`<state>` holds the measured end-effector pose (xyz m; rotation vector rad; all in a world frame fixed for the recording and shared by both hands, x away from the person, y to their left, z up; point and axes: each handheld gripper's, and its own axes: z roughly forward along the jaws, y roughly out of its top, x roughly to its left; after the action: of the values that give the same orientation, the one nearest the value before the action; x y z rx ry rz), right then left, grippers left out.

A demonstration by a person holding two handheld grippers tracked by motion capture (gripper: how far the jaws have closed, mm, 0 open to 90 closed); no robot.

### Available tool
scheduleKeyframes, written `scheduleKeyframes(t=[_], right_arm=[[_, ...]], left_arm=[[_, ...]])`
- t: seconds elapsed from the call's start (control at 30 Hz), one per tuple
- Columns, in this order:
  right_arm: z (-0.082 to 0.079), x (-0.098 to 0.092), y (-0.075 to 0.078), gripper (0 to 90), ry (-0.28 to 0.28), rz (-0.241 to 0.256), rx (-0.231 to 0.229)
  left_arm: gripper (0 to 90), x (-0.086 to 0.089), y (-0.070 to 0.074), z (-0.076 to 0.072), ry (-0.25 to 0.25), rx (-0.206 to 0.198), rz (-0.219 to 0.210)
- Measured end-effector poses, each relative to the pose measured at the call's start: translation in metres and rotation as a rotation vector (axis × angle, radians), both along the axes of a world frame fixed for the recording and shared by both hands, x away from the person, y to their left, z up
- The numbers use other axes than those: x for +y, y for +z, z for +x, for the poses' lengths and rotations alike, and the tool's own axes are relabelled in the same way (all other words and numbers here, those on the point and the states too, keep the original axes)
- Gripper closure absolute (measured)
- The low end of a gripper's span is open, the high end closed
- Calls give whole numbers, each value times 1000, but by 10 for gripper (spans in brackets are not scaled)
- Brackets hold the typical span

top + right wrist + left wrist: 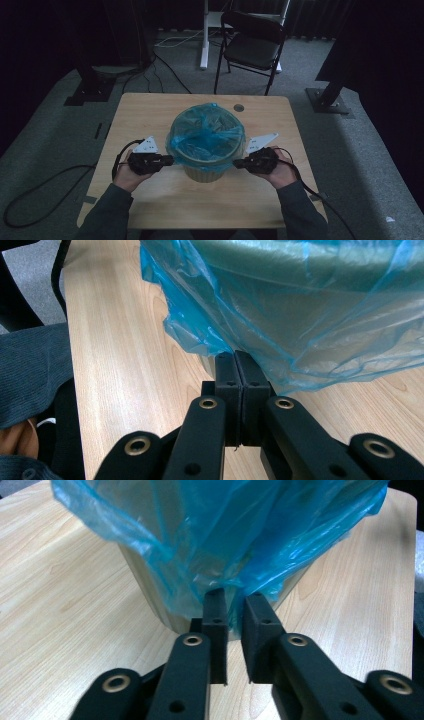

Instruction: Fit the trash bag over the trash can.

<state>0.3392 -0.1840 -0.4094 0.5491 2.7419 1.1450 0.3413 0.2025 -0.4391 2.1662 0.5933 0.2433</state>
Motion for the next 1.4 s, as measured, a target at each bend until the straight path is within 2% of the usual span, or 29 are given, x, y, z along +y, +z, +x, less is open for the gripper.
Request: scheduleKeyframes(t=[0.07, 0.2, 0.3, 0.4, 0.5, 0.7, 0.87, 1.07, 1.2, 1.4], right_arm=[[-1, -1, 2, 872, 4, 4, -6], [-6, -8, 12, 740, -3, 42, -33], [-8, -15, 20, 711, -11, 62, -50], [-10, -22, 27, 702, -23, 80, -68], [-7, -26, 33, 708, -61, 96, -86], [5, -27, 42, 773, -133, 124, -124], [14, -24, 48, 791, -188, 127, -151], [26, -23, 54, 792, -260, 134, -172], [36, -21, 55, 792, -285, 137, -175], [45, -15, 55, 769, -307, 131, -182]], left_arm=[[743, 3, 2, -1, 2, -2, -15], [644, 12, 10, -6, -7, -10, -68], [614, 19, 15, -9, -10, -15, -108], [597, 24, 19, -11, -11, -22, -118], [585, 29, 23, -12, -16, -28, -138], [572, 37, 25, -16, -18, -26, -141], [569, 44, 20, -16, 7, -16, -139], [570, 49, 21, -13, 36, -18, -171], [575, 45, 23, -8, 67, -20, -155], [586, 38, 16, 8, 113, 3, -142]])
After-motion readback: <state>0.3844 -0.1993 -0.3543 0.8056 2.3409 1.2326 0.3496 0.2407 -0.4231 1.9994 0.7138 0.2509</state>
